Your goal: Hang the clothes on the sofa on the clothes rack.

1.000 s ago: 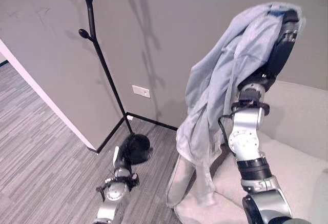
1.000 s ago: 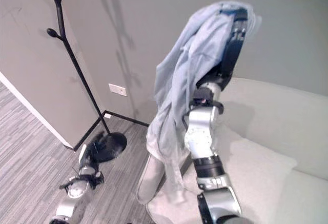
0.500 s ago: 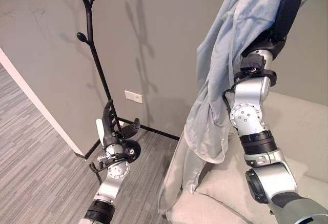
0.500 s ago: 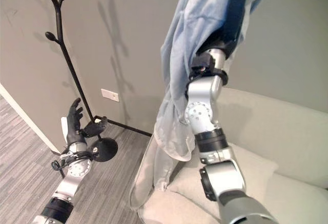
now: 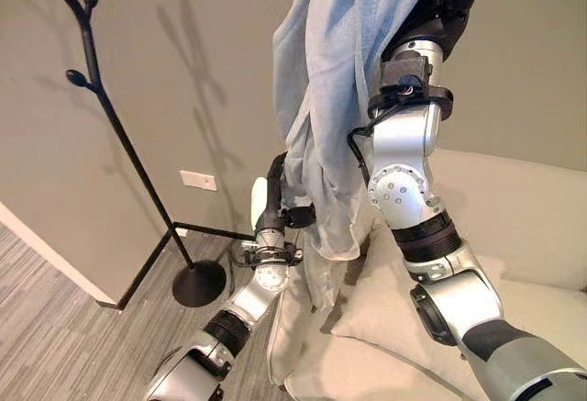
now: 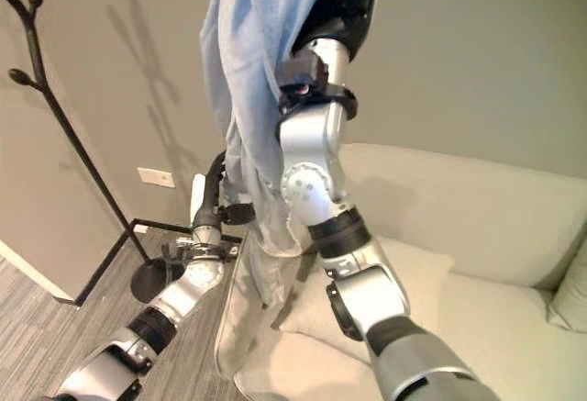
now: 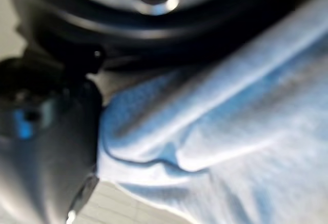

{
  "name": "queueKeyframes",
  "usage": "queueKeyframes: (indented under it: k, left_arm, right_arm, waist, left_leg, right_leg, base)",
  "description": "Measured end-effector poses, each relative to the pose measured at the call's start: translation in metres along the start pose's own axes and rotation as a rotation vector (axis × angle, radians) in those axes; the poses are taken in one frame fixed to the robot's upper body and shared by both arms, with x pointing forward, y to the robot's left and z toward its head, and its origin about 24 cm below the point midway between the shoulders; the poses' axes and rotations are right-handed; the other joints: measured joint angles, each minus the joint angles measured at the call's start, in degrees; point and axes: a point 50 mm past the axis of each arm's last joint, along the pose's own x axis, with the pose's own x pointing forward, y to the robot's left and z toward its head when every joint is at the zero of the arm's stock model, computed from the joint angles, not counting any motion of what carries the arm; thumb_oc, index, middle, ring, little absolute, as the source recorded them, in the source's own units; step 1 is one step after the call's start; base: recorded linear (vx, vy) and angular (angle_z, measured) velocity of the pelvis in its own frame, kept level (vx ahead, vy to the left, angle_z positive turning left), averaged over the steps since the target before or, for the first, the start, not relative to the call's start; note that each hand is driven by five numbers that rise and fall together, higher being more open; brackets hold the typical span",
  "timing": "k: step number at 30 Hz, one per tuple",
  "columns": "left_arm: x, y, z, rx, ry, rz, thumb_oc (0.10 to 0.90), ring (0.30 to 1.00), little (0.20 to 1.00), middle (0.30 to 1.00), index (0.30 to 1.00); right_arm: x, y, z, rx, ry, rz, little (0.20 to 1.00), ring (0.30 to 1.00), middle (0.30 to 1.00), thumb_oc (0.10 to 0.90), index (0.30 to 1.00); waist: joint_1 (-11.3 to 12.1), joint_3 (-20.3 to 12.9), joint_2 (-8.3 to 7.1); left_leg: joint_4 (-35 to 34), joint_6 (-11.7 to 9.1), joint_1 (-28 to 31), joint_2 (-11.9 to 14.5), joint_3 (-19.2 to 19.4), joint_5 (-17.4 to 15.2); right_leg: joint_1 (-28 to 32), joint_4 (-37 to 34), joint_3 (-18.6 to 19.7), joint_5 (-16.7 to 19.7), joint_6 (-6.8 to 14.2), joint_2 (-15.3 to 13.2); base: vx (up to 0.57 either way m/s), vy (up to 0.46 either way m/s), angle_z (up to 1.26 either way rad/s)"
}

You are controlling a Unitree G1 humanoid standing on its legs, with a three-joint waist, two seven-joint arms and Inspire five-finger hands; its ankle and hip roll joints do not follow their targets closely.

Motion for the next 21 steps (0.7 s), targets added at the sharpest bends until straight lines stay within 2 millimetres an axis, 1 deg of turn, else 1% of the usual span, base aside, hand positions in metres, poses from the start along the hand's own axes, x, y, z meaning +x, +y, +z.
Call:
queueKeyframes:
  k: [1,2,4,5,7,9,10,11,13,16,18,21]
  left_arm:
    - [0.003,-0.002,-0.003,0.026,0.025,-0.001,0.8,0.9,0.9,0.9,0.9]
    - [0.003,-0.005,-0.005,0.029,0.038,-0.004,0.8,0.9,0.9,0.9,0.9]
    - [0.005,-0.01,-0.009,0.034,0.079,0.003,0.8,0.9,0.9,0.9,0.9]
    - [0.004,-0.011,-0.012,0.038,0.103,0.015,0.8,0.9,0.9,0.9,0.9]
    - [0.008,-0.011,-0.019,0.044,0.173,0.039,0.8,0.9,0.9,0.9,0.9]
    - [0.013,-0.01,-0.021,0.013,0.243,0.081,0.8,0.9,0.9,0.9,0.9]
    - [0.014,-0.008,-0.022,-0.012,0.266,0.096,0.679,0.719,0.719,0.719,0.719]
    - [0.014,-0.008,-0.022,-0.031,0.279,0.106,0.4,0.3,0.3,0.3,0.3]
    - [0.014,-0.009,-0.022,-0.056,0.296,0.109,0.4,0.3,0.3,0.3,0.3]
    - [0.014,-0.012,-0.019,-0.092,0.301,0.101,0.4,0.3,0.3,0.3,0.3]
    - [0.015,-0.014,-0.014,-0.125,0.295,0.098,0.4,0.3,0.3,0.3,0.3]
    - [0.019,-0.013,0.001,-0.187,0.239,0.084,0.4,0.3,0.3,0.3,0.3]
  right_arm:
    - [-0.01,0.009,-0.003,0.03,0.015,0.037,0.3,0.3,0.3,0.4,0.3]
    - [-0.015,0.011,-0.004,0.037,0.02,0.05,0.3,0.3,0.3,0.4,0.3]
    - [-0.024,0.015,-0.006,0.037,0.03,0.077,0.3,0.3,0.3,0.4,0.3]
    - [-0.026,0.016,-0.009,0.03,0.042,0.085,0.3,0.3,0.3,0.4,0.3]
    - [-0.03,0.017,-0.014,0.022,0.07,0.093,0.3,0.3,0.3,0.4,0.3]
    - [-0.035,0.018,-0.019,0.013,0.1,0.11,0.3,0.3,0.3,0.4,0.3]
    - [-0.037,0.017,-0.02,0.006,0.11,0.111,0.3,0.3,0.3,0.4,0.3]
    - [-0.038,0.015,-0.019,-0.004,0.115,0.112,0.3,0.3,0.3,0.4,0.3]
    - [-0.039,0.013,-0.017,-0.019,0.114,0.113,0.3,0.3,0.3,0.4,0.3]
    - [-0.036,0.01,-0.013,-0.031,0.1,0.106,0.3,0.3,0.3,0.4,0.3]
    - [-0.035,0.009,-0.011,-0.034,0.093,0.101,0.3,0.3,0.3,0.4,0.3]
    - [-0.033,0.007,-0.008,-0.052,0.091,0.097,0.3,0.3,0.3,0.4,0.3]
  waist:
    - [-0.53,-0.21,0.59]
    - [-1.43,-0.45,0.87]
    - [-1.92,-0.73,1.38]
    - [-2.79,-0.88,1.63]
    - [-3.64,-1.26,2.18]
    - [-4.08,-1.5,2.75]
    - [-4.79,-1.51,2.78]
    - [-5.06,-1.51,2.78]
    - [-4.94,-1.61,2.93]
    - [-4.97,-1.61,2.97]
    - [-4.82,-1.61,2.97]
    - [-4.44,-1.6,2.96]
  left_leg:
    - [-0.01,0.01,0.02,-0.03,0.75,0.0]
    - [-0.01,-0.02,-0.2,0.01,0.91,-0.08]
    - [-0.03,0.01,-0.37,0.04,0.98,-0.13]
    - [-0.04,0.01,-0.2,0.06,1.15,-0.17]
    - [-0.04,0.03,-0.16,0.04,1.72,-0.18]
    - [-0.05,0.06,-0.4,-0.05,2.55,-0.19]
    - [-0.06,0.05,-0.43,-0.04,2.63,-0.18]
    - [-0.07,0.06,-0.39,-0.01,2.76,-0.18]
    - [-0.07,0.09,-0.44,0.05,3.5,-0.21]
    - [-0.08,0.08,-0.61,0.24,3.99,-0.21]
    - [-0.15,0.06,-0.62,0.33,3.98,-0.23]
    - [-0.29,0.35,-1.09,0.62,3.92,-0.58]
  right_leg:
    - [-0.26,0.0,0.7,0.3,-0.35,0.06]
    - [-0.41,0.0,0.82,0.42,-0.52,0.16]
    - [-0.42,0.0,0.91,0.24,-0.28,0.2]
    - [-0.42,0.0,1.04,0.24,-0.29,0.23]
    - [-0.69,-0.01,1.48,0.33,-0.24,0.28]
    - [-1.45,-0.01,2.43,0.75,-0.32,0.31]
    - [-1.54,-0.01,2.5,0.8,-0.37,0.34]
    - [-1.56,-0.01,2.66,0.81,-0.39,0.42]
    - [-1.94,-0.01,3.5,0.96,-0.46,0.67]
    - [-2.24,-0.01,3.79,1.15,-0.65,0.95]
    - [-2.24,-0.01,3.78,1.14,-0.66,1.04]
    - [-2.22,-0.01,3.75,1.1,-0.74,1.31]
  base:
    - [0.01,-0.029,-0.25]
    - [0.0,-0.034,-0.14]
    - [0.0,-0.008,-0.02]
    - [-0.01,-0.013,-0.07]
    - [-0.01,-0.012,-0.14]
    - [-0.01,-0.012,-0.24]
    - [-0.01,-0.017,-0.11]
    - [-0.01,-0.018,-0.09]
    - [0.0,-0.029,-0.17]
    - [0.0,-0.052,-0.1]
    - [0.0,-0.039,0.0]
    - [0.0,-0.057,0.01]
